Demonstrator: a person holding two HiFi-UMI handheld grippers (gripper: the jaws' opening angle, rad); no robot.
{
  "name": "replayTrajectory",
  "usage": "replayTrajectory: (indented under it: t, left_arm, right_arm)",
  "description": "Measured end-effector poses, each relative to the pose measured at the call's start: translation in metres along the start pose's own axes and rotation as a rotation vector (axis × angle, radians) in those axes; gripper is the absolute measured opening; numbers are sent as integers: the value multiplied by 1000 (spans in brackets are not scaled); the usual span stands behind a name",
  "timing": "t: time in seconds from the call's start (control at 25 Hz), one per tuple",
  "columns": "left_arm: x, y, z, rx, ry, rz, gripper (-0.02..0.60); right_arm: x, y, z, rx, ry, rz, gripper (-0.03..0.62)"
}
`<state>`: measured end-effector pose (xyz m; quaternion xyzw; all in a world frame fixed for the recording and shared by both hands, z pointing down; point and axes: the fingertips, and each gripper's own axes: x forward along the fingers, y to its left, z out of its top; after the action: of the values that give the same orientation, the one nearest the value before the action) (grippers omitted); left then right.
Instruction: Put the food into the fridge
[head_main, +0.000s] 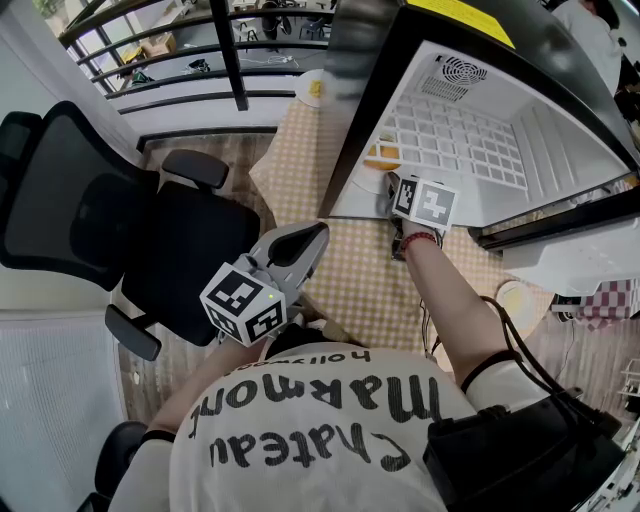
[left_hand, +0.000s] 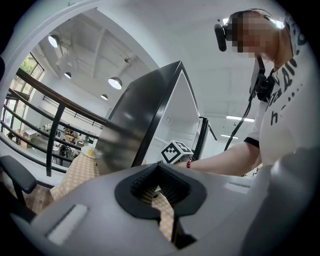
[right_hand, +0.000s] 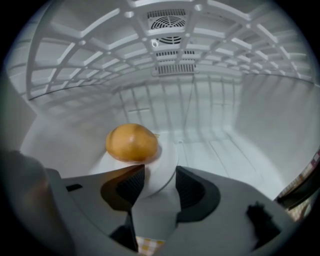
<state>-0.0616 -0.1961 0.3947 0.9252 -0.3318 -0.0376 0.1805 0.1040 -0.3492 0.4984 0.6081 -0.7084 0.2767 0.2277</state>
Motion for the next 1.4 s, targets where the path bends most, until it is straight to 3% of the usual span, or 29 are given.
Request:
replayTrajectory:
  t: [0.44, 0.68, 0.92, 1.24, 1.4]
  left_arm:
    - [-2, 0, 0, 8, 13, -15, 5]
    - [-11, 0, 6, 42, 30, -43, 5]
    - [-24, 4, 17, 103, 38, -85, 5]
    - [-35, -7, 15, 100, 37, -130, 5]
    - [-40, -18, 20, 82, 6, -134, 6]
  right_arm:
    - [0, 0, -1, -58, 5, -20, 202]
    - [-1, 5, 1, -147, -3, -40, 202]
    - [-4, 6, 3, -132, -12, -33, 202]
    - [-46, -3, 3, 34, -107, -25, 202]
    - [-80, 1, -9, 153, -168, 36, 202]
